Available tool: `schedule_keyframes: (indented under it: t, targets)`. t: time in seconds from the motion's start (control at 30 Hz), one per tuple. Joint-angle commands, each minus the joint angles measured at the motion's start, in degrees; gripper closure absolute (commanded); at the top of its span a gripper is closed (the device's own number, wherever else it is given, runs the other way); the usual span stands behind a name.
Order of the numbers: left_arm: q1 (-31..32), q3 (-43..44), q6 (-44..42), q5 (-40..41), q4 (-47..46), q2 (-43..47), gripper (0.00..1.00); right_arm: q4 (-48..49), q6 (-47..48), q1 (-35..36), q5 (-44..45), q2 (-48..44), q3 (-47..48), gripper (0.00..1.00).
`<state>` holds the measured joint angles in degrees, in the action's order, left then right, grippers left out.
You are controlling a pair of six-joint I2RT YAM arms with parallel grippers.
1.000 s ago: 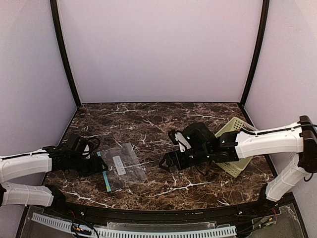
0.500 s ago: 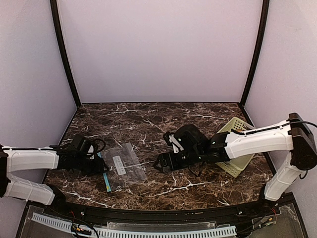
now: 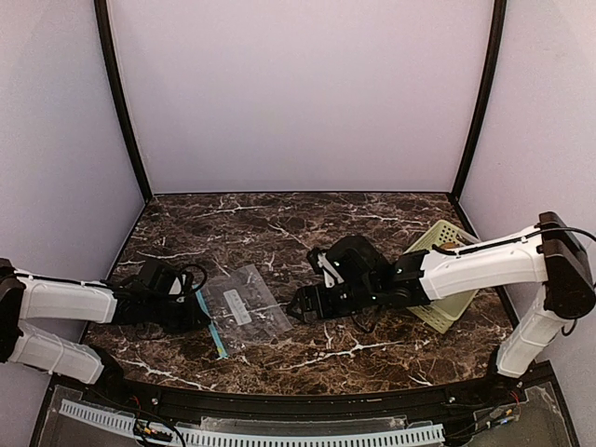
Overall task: Place the food in the zip-top bag and seal the zipper
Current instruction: Move the zipper food storage bag to the center of the board.
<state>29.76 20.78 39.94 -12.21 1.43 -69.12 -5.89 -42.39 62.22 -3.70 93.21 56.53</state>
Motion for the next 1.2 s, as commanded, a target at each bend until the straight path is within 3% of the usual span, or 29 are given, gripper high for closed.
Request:
schedule_keyframes:
  t: [0.0,0.27,0.63,1.17]
  targets:
    - [3.69,-2.69,1.84,-1.29,-1.00,-3.08,0.89,2.64,-1.53,0.71,-0.92,2.34,-0.95,0.14]
    - [7.48,-1.08,1.87,-0.84,-3.76,-6.79,0.91,-1.45,-0.67,0.71,1.33,5.86,1.04,0.19]
    - [7.94,0.85,1.61,-0.21,-3.63,-8.95,0.92,-3.78,3.32,-1.64,0.49,11.44,7.14,0.29]
    - [7.99,0.48,1.76,-0.25,-3.37,-8.51,0.92,-4.56,5.65,-4.18,0.04,16.04,10.25,0.34]
